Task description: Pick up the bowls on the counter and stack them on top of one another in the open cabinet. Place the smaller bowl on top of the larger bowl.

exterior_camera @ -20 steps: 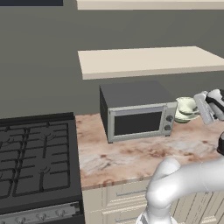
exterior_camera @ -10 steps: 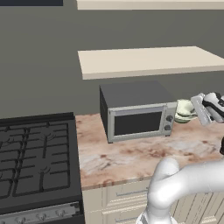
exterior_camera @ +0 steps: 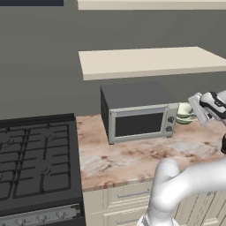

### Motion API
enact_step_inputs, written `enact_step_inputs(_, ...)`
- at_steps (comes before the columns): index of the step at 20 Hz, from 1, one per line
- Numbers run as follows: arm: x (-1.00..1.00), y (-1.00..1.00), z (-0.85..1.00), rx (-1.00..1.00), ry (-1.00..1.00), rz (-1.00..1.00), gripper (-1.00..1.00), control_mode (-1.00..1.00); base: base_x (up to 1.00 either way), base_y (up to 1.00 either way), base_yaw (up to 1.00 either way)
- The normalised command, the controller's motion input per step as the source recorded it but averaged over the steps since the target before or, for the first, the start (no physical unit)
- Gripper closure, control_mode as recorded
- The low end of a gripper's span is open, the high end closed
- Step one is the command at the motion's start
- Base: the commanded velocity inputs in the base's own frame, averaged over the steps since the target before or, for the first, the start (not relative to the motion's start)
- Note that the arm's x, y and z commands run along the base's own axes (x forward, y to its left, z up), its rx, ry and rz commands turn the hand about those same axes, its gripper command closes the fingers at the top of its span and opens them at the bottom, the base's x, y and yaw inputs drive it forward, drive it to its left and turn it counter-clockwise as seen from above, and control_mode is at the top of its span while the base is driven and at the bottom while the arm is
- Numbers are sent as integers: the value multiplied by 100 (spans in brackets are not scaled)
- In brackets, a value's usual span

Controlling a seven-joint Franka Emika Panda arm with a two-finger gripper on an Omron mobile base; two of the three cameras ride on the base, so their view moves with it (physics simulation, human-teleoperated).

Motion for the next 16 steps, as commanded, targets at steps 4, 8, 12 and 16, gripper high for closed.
enact_step_inputs(4, 13, 0, -13, 0, 7, 0, 100, -100, 0, 0, 0)
enact_step_inputs(8, 8, 0, -24, 0, 0, 0, 100, -100, 0, 0, 0)
enact_step_inputs(12, 12, -5, -21, 1, 0, 0, 100, -100, 0, 0, 0)
enact_step_inputs(16, 17, -5, -9, 1, 0, 0, 100, -100, 0, 0, 0)
